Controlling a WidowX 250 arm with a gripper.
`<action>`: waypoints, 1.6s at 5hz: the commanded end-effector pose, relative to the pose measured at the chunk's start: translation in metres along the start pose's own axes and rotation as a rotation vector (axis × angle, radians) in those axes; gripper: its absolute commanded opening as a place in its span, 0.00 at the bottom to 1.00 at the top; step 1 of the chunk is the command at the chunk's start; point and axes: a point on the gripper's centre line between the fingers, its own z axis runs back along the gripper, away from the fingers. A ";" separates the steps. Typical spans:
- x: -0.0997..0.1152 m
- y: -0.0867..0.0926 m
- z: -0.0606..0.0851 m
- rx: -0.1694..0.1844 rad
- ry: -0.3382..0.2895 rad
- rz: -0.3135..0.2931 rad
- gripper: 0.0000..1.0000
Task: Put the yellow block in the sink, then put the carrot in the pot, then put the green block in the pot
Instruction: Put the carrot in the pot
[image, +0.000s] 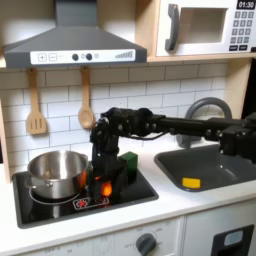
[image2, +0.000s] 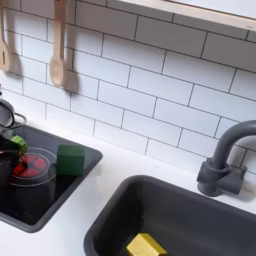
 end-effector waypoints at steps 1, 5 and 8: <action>-0.003 -0.001 -0.001 -0.025 0.000 -0.013 0.00; -0.014 -0.023 0.012 -0.094 0.027 -0.118 0.00; -0.017 -0.036 0.042 -0.156 -0.027 -0.156 0.00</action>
